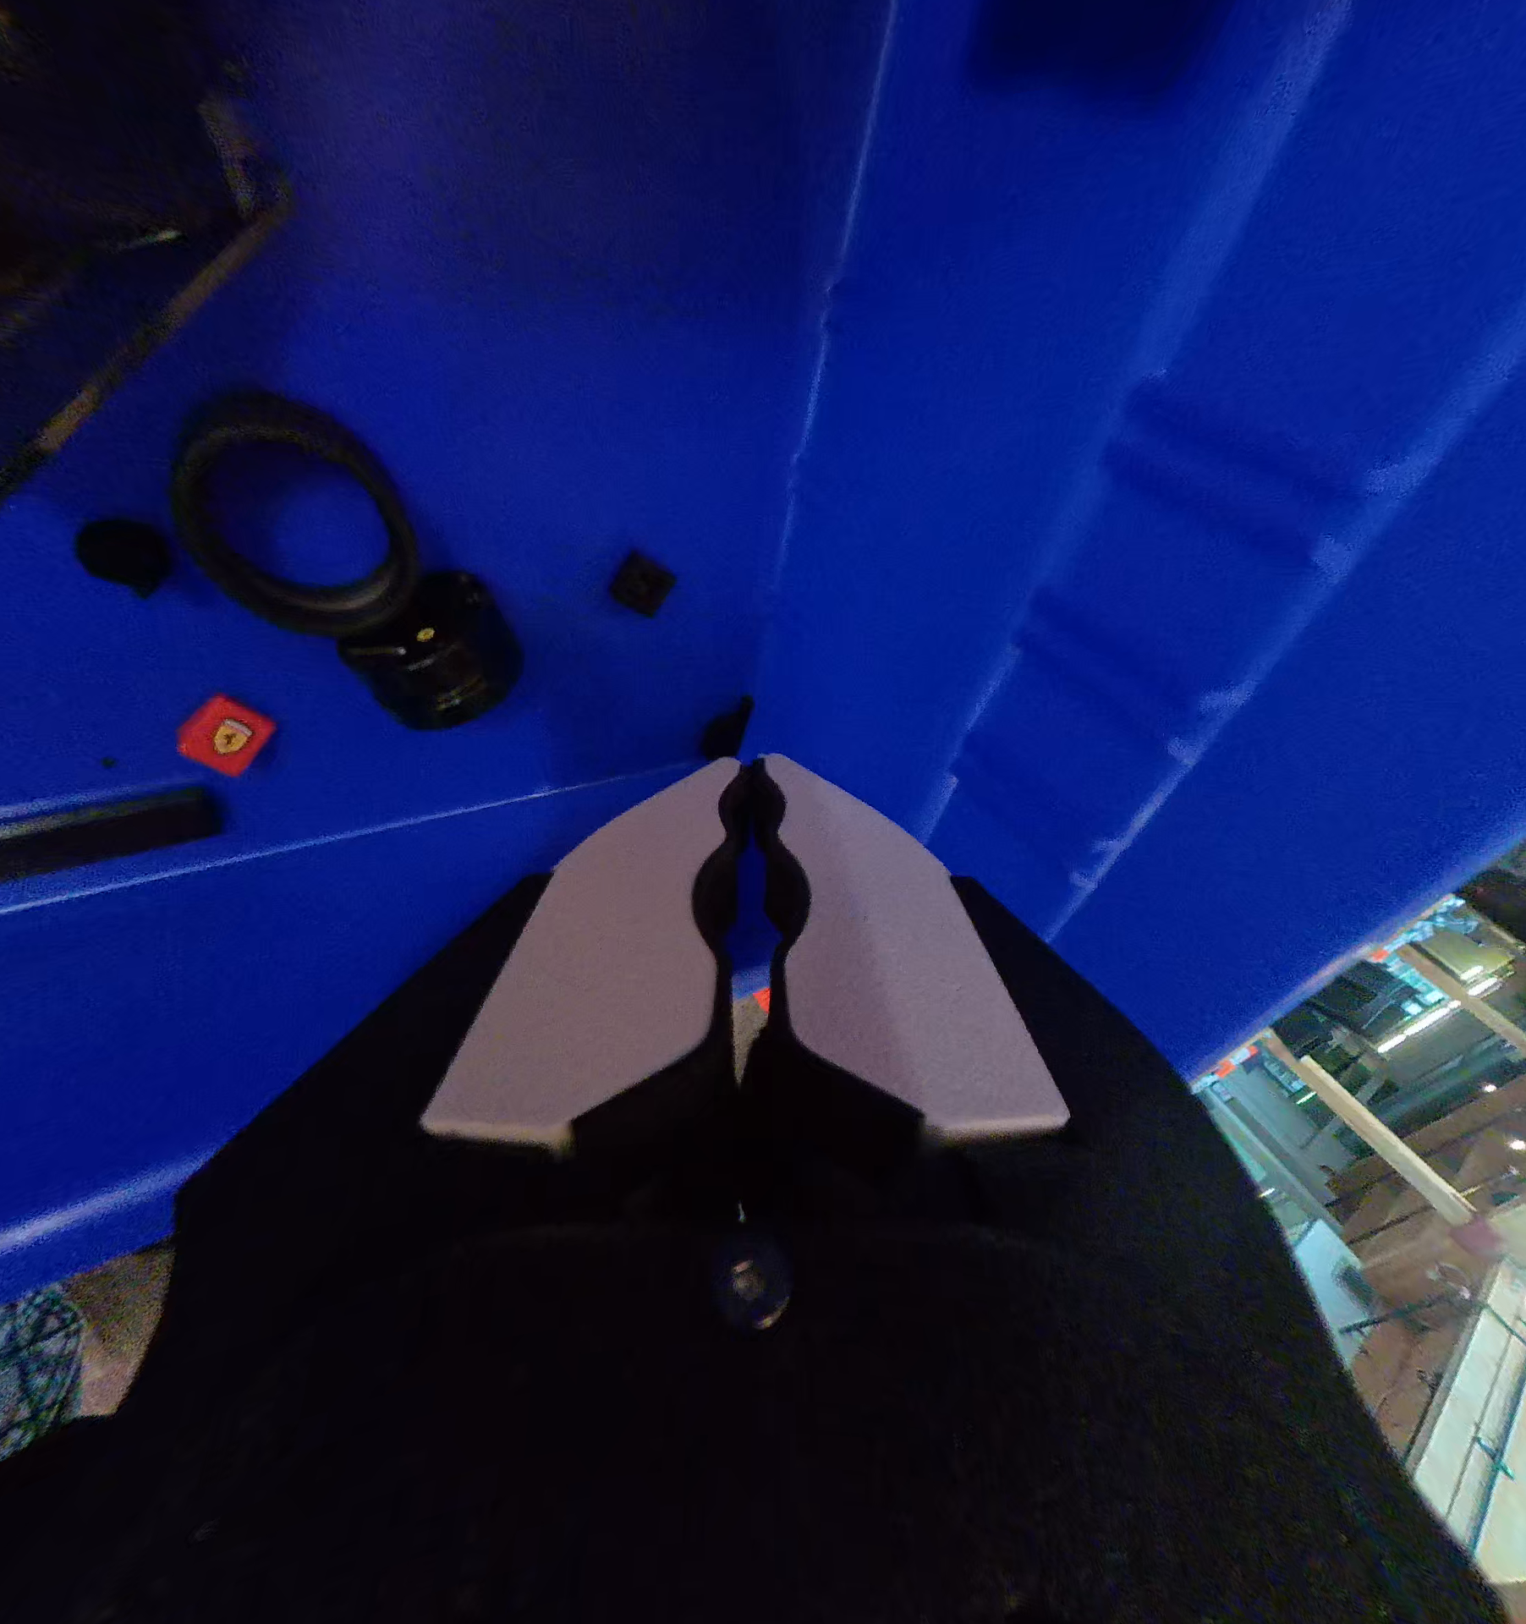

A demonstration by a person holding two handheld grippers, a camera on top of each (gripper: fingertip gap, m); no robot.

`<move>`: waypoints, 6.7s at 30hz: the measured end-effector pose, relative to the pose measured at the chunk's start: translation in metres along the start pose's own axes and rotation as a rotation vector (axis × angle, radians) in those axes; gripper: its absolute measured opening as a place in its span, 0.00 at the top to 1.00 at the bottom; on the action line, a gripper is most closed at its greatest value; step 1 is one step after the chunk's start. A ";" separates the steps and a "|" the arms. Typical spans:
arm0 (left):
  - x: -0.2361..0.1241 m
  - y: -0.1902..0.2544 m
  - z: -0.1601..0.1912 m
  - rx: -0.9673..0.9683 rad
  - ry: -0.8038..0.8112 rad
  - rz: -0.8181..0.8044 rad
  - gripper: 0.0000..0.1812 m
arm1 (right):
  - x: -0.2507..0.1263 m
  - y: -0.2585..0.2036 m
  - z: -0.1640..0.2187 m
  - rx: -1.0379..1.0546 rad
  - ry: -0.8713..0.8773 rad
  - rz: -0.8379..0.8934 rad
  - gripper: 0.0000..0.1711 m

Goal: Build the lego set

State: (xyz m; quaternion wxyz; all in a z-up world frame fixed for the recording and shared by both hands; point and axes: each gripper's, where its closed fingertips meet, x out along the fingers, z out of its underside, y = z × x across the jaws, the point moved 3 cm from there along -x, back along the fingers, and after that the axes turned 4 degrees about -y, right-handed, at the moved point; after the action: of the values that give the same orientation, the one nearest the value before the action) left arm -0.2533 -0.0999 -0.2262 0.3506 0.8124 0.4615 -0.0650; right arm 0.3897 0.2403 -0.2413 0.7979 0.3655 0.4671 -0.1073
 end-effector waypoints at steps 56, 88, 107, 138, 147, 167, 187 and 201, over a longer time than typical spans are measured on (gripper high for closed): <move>-0.004 0.004 -0.002 0.026 0.035 0.034 1.00 | -0.025 0.009 -0.016 -0.133 0.311 -0.344 0.92; -0.002 0.004 -0.001 0.023 0.023 0.021 1.00 | -0.036 -0.009 -0.046 -0.294 0.476 -0.417 0.93; -0.007 0.016 -0.005 0.103 0.089 0.070 1.00 | -0.201 -0.202 -0.181 -0.534 0.672 -0.284 0.93; -0.009 0.016 -0.006 0.110 0.103 0.062 1.00 | -0.303 -0.112 -0.105 -0.059 1.639 -0.352 0.78; -0.010 0.018 -0.006 0.136 0.110 0.057 1.00 | -0.281 -0.048 -0.022 0.286 1.911 -0.266 0.67; -0.021 0.023 -0.011 0.235 0.219 -0.032 1.00 | -0.328 -0.032 0.033 0.399 2.494 -0.062 1.00; -0.032 0.033 -0.010 0.246 0.305 -0.041 0.77 | -0.322 -0.050 -0.022 0.134 2.057 -0.673 1.00; -0.039 0.045 -0.085 0.463 0.439 -0.391 0.82 | -0.155 -0.004 0.047 0.201 1.259 -0.351 1.00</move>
State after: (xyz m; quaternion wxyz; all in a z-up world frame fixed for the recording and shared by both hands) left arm -0.2584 -0.0883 -0.1229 0.0311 0.7612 0.6451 -0.0578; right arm 0.3350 0.1788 -0.1019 0.3052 0.3495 0.8847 -0.0444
